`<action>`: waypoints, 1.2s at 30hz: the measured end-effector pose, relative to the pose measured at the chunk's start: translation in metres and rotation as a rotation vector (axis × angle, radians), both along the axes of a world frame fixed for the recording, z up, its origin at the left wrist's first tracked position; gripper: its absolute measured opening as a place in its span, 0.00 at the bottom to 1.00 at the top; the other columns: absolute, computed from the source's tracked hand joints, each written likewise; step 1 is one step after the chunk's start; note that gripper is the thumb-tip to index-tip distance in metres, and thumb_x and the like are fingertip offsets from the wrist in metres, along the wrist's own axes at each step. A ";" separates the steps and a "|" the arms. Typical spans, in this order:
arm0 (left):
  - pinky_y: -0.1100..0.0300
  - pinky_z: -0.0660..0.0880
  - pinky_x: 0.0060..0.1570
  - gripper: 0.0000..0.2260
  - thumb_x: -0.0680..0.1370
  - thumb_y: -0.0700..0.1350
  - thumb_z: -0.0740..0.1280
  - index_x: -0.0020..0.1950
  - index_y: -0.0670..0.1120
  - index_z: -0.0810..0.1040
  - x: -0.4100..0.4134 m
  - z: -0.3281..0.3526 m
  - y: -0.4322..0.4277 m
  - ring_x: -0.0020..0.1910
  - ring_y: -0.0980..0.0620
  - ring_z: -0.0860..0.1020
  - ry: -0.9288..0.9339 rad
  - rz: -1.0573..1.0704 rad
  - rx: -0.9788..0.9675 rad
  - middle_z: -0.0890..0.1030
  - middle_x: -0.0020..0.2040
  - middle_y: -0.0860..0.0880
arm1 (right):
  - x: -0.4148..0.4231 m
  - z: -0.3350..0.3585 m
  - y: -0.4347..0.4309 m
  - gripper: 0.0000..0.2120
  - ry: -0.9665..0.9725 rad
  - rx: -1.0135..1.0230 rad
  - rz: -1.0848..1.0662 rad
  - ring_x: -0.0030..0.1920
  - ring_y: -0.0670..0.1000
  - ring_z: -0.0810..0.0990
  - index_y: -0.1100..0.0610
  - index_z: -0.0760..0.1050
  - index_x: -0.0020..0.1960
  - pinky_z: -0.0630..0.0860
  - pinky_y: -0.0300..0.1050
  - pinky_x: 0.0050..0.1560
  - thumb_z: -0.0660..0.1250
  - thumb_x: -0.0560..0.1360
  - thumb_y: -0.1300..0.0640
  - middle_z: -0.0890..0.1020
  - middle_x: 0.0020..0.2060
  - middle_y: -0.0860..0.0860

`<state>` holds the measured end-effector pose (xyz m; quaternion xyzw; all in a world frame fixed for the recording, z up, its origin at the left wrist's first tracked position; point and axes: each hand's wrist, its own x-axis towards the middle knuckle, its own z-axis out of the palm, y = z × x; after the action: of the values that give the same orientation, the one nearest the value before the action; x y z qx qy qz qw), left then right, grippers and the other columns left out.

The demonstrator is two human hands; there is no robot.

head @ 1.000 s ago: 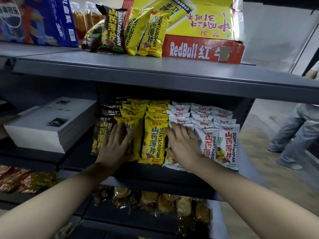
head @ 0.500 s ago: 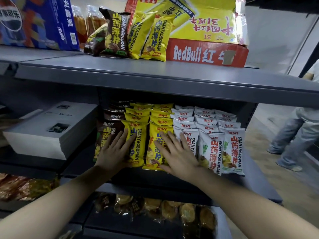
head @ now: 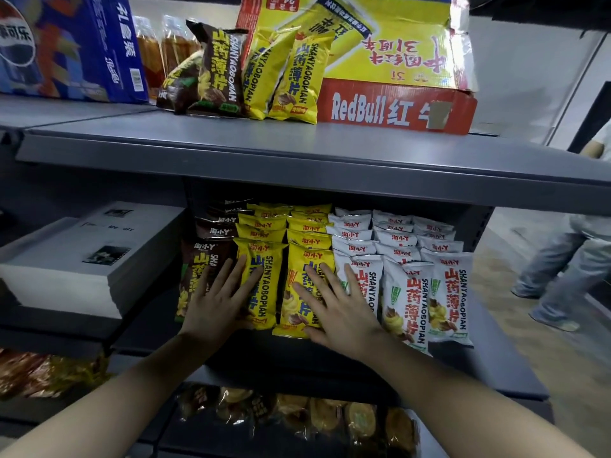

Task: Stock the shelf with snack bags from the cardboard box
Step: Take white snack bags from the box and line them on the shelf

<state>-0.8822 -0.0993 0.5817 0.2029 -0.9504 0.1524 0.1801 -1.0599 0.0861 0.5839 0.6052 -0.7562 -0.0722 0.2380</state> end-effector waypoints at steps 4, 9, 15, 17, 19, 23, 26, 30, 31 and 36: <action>0.37 0.52 0.71 0.52 0.69 0.66 0.68 0.75 0.54 0.31 -0.005 0.001 0.013 0.76 0.39 0.46 -0.045 0.089 0.065 0.41 0.77 0.42 | 0.003 0.008 0.003 0.36 -0.144 -0.002 0.025 0.77 0.58 0.54 0.49 0.55 0.77 0.44 0.68 0.73 0.55 0.74 0.34 0.55 0.77 0.54; 0.36 0.43 0.71 0.46 0.76 0.55 0.65 0.72 0.52 0.27 -0.012 0.012 0.038 0.76 0.39 0.37 -0.038 0.087 0.169 0.32 0.75 0.39 | 0.007 0.033 0.014 0.28 -0.340 -0.154 0.119 0.75 0.56 0.56 0.53 0.60 0.75 0.50 0.61 0.75 0.58 0.79 0.44 0.59 0.75 0.55; 0.41 0.52 0.74 0.27 0.78 0.39 0.61 0.77 0.44 0.57 -0.047 0.051 0.070 0.77 0.42 0.50 0.330 -0.180 0.376 0.54 0.78 0.44 | -0.009 0.056 0.032 0.21 -0.314 -0.335 0.040 0.70 0.58 0.64 0.57 0.70 0.69 0.61 0.55 0.69 0.62 0.78 0.51 0.67 0.70 0.57; 0.47 0.52 0.75 0.25 0.79 0.37 0.60 0.75 0.42 0.60 -0.067 0.060 0.073 0.77 0.43 0.51 0.336 -0.205 0.419 0.56 0.77 0.43 | -0.022 0.062 0.036 0.21 -0.350 -0.347 -0.041 0.70 0.57 0.63 0.56 0.69 0.69 0.60 0.53 0.70 0.60 0.79 0.51 0.67 0.70 0.56; 0.52 0.52 0.75 0.24 0.80 0.39 0.59 0.75 0.42 0.59 -0.087 0.065 0.073 0.76 0.44 0.53 0.332 -0.199 0.455 0.58 0.76 0.43 | -0.037 0.067 0.038 0.20 -0.392 -0.360 -0.113 0.69 0.57 0.64 0.57 0.69 0.70 0.61 0.51 0.69 0.59 0.79 0.52 0.68 0.69 0.56; 0.56 0.63 0.67 0.23 0.80 0.40 0.59 0.75 0.42 0.59 -0.124 0.076 0.071 0.72 0.44 0.63 0.371 -0.183 0.698 0.64 0.73 0.42 | -0.068 0.084 0.031 0.19 -0.514 -0.416 -0.192 0.67 0.58 0.67 0.59 0.70 0.68 0.67 0.50 0.65 0.61 0.78 0.57 0.72 0.65 0.58; 0.56 0.70 0.56 0.20 0.79 0.40 0.59 0.71 0.42 0.64 -0.154 0.082 0.062 0.64 0.42 0.72 0.361 -0.153 0.754 0.71 0.68 0.41 | -0.095 0.099 0.016 0.16 -0.541 -0.435 -0.257 0.61 0.59 0.73 0.60 0.74 0.63 0.73 0.48 0.57 0.61 0.77 0.59 0.76 0.60 0.60; 0.53 0.73 0.55 0.19 0.79 0.42 0.60 0.69 0.39 0.68 -0.188 0.085 0.050 0.60 0.38 0.75 0.289 -0.075 0.743 0.76 0.63 0.37 | -0.122 0.103 -0.004 0.15 -0.523 -0.375 -0.297 0.53 0.59 0.78 0.62 0.75 0.61 0.68 0.42 0.43 0.60 0.78 0.58 0.81 0.54 0.61; 0.52 0.73 0.57 0.18 0.80 0.43 0.60 0.68 0.38 0.69 -0.194 0.085 0.048 0.60 0.38 0.75 0.275 -0.061 0.735 0.76 0.62 0.36 | -0.126 0.102 -0.009 0.15 -0.519 -0.361 -0.311 0.52 0.59 0.78 0.62 0.75 0.61 0.67 0.41 0.42 0.60 0.78 0.57 0.81 0.53 0.61; 0.53 0.71 0.56 0.14 0.79 0.43 0.58 0.62 0.39 0.74 -0.215 0.084 0.043 0.59 0.40 0.76 0.279 0.028 0.651 0.78 0.59 0.38 | -0.139 0.094 -0.036 0.18 -0.623 -0.281 -0.343 0.53 0.59 0.78 0.61 0.73 0.65 0.72 0.44 0.47 0.59 0.79 0.54 0.80 0.56 0.62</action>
<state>-1.0970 -0.0560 0.6655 0.2817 -0.9125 -0.1851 0.2320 -1.1994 0.0500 0.6778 0.4243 -0.8851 0.1807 0.0619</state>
